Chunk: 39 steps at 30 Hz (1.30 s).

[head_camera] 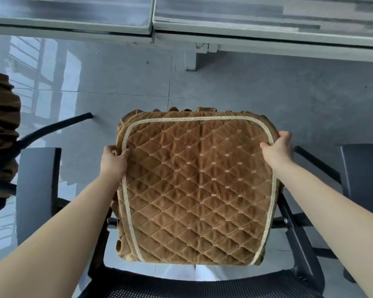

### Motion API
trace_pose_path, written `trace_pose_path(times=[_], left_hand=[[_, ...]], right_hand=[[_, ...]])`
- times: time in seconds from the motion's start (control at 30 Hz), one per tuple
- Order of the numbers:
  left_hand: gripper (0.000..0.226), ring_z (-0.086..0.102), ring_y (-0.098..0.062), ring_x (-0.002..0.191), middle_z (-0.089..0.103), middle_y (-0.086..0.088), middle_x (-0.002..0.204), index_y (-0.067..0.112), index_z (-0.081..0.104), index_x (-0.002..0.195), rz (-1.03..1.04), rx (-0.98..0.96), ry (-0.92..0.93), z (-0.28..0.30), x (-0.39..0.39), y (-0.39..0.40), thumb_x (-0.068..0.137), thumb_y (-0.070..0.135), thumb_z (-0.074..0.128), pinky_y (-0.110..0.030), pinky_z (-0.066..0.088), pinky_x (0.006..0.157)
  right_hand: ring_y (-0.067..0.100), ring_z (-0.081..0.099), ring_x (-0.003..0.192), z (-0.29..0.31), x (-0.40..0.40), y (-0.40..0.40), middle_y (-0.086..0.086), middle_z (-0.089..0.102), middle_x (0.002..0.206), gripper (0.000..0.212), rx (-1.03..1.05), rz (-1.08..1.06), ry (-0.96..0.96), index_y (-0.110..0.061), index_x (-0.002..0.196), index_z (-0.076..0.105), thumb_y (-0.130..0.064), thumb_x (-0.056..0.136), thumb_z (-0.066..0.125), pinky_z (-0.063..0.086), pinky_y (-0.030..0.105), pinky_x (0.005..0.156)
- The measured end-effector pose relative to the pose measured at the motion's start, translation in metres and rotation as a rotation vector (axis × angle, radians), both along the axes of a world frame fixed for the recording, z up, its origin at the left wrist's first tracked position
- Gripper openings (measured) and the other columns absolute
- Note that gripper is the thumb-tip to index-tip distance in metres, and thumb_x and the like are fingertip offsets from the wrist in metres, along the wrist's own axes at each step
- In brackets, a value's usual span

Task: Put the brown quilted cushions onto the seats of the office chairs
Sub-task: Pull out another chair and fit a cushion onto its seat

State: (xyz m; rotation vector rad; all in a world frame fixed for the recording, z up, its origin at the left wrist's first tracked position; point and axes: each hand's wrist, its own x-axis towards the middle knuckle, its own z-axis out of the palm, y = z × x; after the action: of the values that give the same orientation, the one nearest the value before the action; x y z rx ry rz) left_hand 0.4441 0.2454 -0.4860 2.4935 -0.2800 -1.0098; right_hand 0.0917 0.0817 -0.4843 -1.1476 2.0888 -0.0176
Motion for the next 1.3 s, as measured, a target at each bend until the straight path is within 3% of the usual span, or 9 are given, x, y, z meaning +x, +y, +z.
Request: trace_pose_path(times=[0.2,0.43,0.63,0.77,0.87,0.93,1.03,1.17,1.3], left_hand=[[0.065,0.047,-0.035,0.129,0.046,-0.016,0.144,0.006,0.037,0.145,0.061,0.101,0.182,-0.009,-0.008,0.014,0.097,0.048,0.047,-0.043,0.040,0.102],[0.060,0.049,-0.038,0.126,0.050,-0.020,0.140,0.000,0.040,0.142,0.031,0.145,0.101,-0.007,-0.014,0.016,0.100,0.043,0.042,-0.041,0.040,0.098],[0.042,0.052,-0.041,0.119,0.055,-0.018,0.131,0.009,0.047,0.128,-0.072,0.168,-0.019,0.009,-0.038,0.037,0.091,0.028,0.049,-0.052,0.044,0.100],[0.065,0.055,-0.036,0.118,0.055,-0.007,0.136,0.020,0.044,0.140,-0.011,0.168,0.041,0.025,-0.058,0.063,0.077,0.032,0.051,-0.053,0.047,0.098],[0.061,0.066,-0.026,0.084,0.062,-0.008,0.121,0.021,0.037,0.148,0.083,0.128,0.158,0.063,-0.092,0.077,0.089,0.020,0.052,-0.031,0.052,0.068],[0.056,0.049,-0.014,0.050,0.062,-0.008,0.093,0.018,0.041,0.147,0.182,0.074,0.212,0.099,-0.107,0.089,0.092,0.013,0.051,-0.024,0.042,0.049],[0.044,0.047,-0.010,0.058,0.059,0.005,0.084,0.015,0.052,0.137,0.339,-0.038,0.279,0.143,-0.120,0.105,0.094,0.009,0.051,-0.024,0.043,0.058],[0.035,0.066,-0.016,0.091,0.068,0.000,0.114,0.021,0.062,0.122,0.392,-0.134,0.355,0.212,-0.120,0.143,0.088,0.013,0.058,-0.038,0.056,0.089],[0.022,0.066,-0.018,0.103,0.070,0.004,0.108,0.023,0.066,0.106,0.372,-0.270,0.325,0.280,-0.112,0.189,0.088,0.011,0.060,-0.039,0.052,0.097]], right_hand=[[0.045,0.039,0.128,-0.014,0.002,0.014,0.026,0.032,0.143,0.059,0.118,0.037,0.066,-0.016,0.148,0.018,-0.039,0.099,0.041,0.038,0.050,0.099],[0.044,0.046,0.122,-0.005,-0.007,0.032,0.029,0.042,0.138,0.060,0.073,0.267,0.187,0.008,0.136,0.030,-0.037,0.099,0.043,0.044,0.046,0.092],[0.042,0.031,0.136,0.013,-0.006,0.060,0.031,0.018,0.151,0.080,0.085,0.559,0.245,0.013,0.147,0.000,-0.028,0.096,0.047,0.034,0.044,0.108],[0.041,0.032,0.137,0.041,-0.003,0.084,0.031,0.022,0.151,0.075,0.181,0.642,0.250,0.010,0.148,0.007,-0.037,0.098,0.038,0.034,0.047,0.107],[0.037,0.037,0.134,0.075,-0.002,0.105,0.024,0.037,0.147,0.069,0.228,0.668,0.182,0.002,0.149,0.016,-0.039,0.098,0.039,0.037,0.045,0.105],[0.034,0.039,0.134,0.109,0.004,0.123,0.020,0.042,0.145,0.064,0.230,0.742,0.151,0.001,0.145,0.025,-0.041,0.099,0.037,0.037,0.043,0.107],[0.031,0.043,0.132,0.155,0.019,0.146,0.016,0.047,0.142,0.059,0.206,0.812,0.115,-0.004,0.144,0.031,-0.042,0.099,0.036,0.038,0.043,0.108],[0.029,0.043,0.134,0.228,0.052,0.186,0.009,0.043,0.148,0.059,0.194,0.839,-0.005,-0.011,0.149,0.026,-0.040,0.099,0.039,0.037,0.040,0.108],[0.026,0.044,0.134,0.292,0.087,0.230,0.006,0.046,0.147,0.057,0.142,0.946,-0.126,-0.014,0.148,0.029,-0.041,0.099,0.041,0.036,0.038,0.109]])
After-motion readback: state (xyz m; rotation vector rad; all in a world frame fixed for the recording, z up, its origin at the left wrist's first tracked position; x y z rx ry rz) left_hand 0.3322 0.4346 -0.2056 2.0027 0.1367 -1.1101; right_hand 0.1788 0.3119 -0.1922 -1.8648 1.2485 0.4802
